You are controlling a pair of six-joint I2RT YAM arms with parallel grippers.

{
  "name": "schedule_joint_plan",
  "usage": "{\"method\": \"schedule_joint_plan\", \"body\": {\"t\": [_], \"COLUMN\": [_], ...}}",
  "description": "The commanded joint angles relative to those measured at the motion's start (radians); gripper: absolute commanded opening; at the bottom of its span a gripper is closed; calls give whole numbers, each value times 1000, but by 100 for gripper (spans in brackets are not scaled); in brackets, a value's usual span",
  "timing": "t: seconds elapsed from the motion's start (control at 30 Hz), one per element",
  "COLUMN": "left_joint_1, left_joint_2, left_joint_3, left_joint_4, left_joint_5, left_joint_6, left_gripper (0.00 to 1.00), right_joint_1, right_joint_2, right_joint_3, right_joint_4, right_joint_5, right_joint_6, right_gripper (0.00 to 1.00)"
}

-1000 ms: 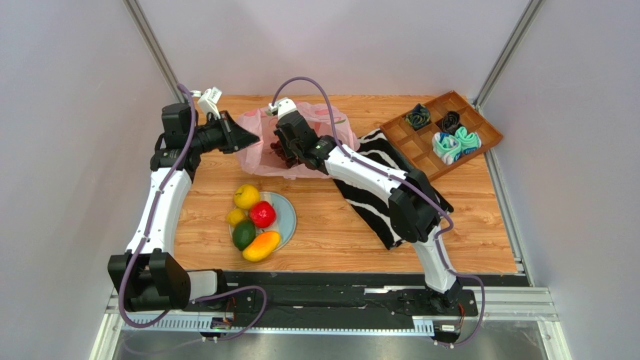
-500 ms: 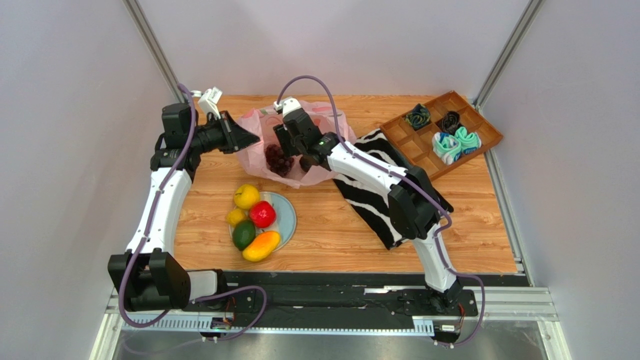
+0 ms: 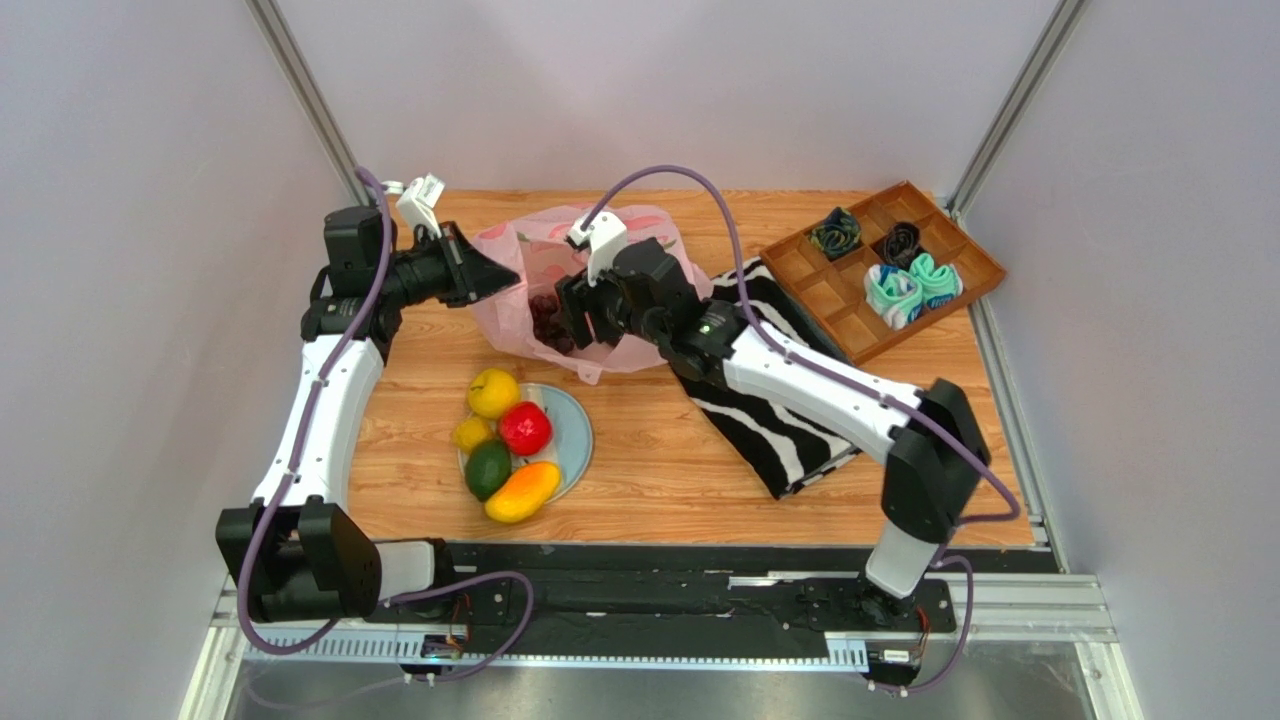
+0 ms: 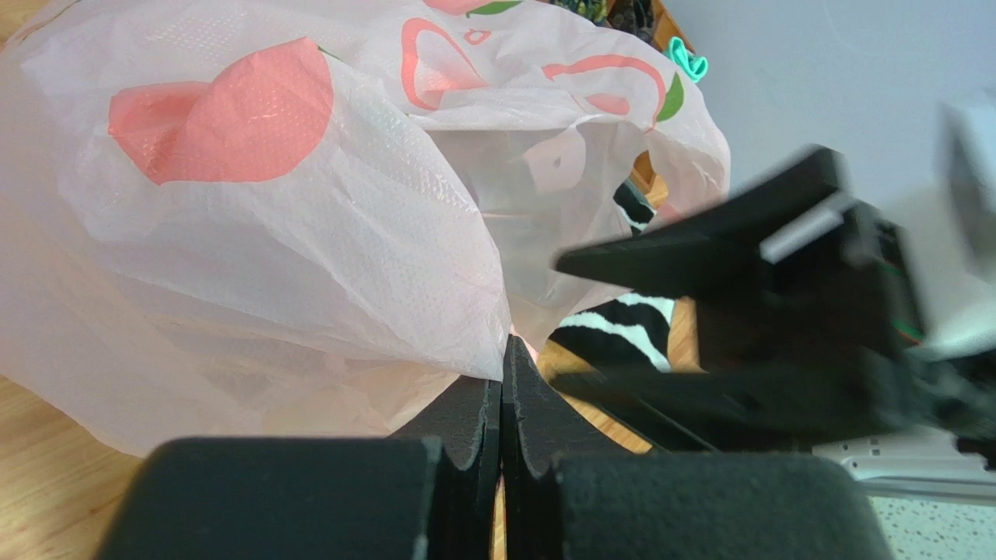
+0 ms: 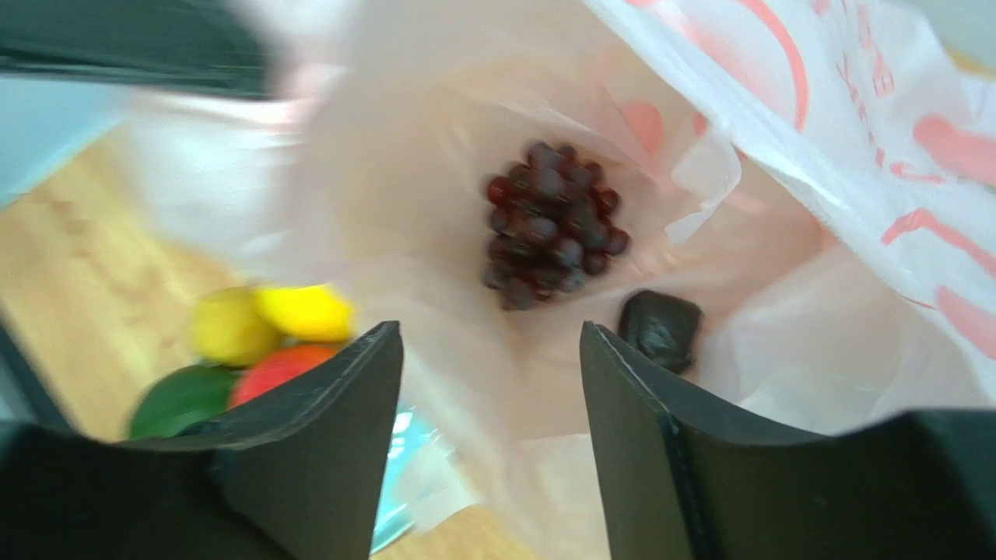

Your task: Place the fruits into the plastic bag

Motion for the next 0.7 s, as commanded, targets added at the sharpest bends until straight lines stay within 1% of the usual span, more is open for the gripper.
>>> {"method": "schedule_joint_plan", "body": {"t": [0.0,0.07,0.13,0.33,0.43,0.5,0.57,0.6,0.67], "left_joint_1": [3,2,2,3,3,2,3,3,2], "left_joint_2": [2,0,2,3,2,0,2,3,3], "left_joint_3": [33,33,33,33,33,33,33,33,33], "left_joint_4": [14,14,13,14,14,14,14,14,14], "left_joint_5": [-1,-2,-2,-4,-4,-4,-2,-2,-1], "left_joint_6": [6,8,8,6,8,6,8,6,8], "left_gripper": [0,0,0,0,0,0,0,0,0], "right_joint_1": [77,104,145,236,259,269,280,283,288], "right_joint_2": [-149,-187,-197,-160,-103,-51,-13,21,56], "right_joint_3": [-108,-163,-183,-232,-208,-156,-110,-68,-37], "right_joint_4": [155,163,156,123,87,45,-10,-25,-63], "right_joint_5": [-52,-52,-52,-95,-91,-90,-69,-23,6], "right_joint_6": [-11,-4,-1,42,73,59,47,35,21], "right_gripper": [67,70,71,72,73,74,74,75,76]}}
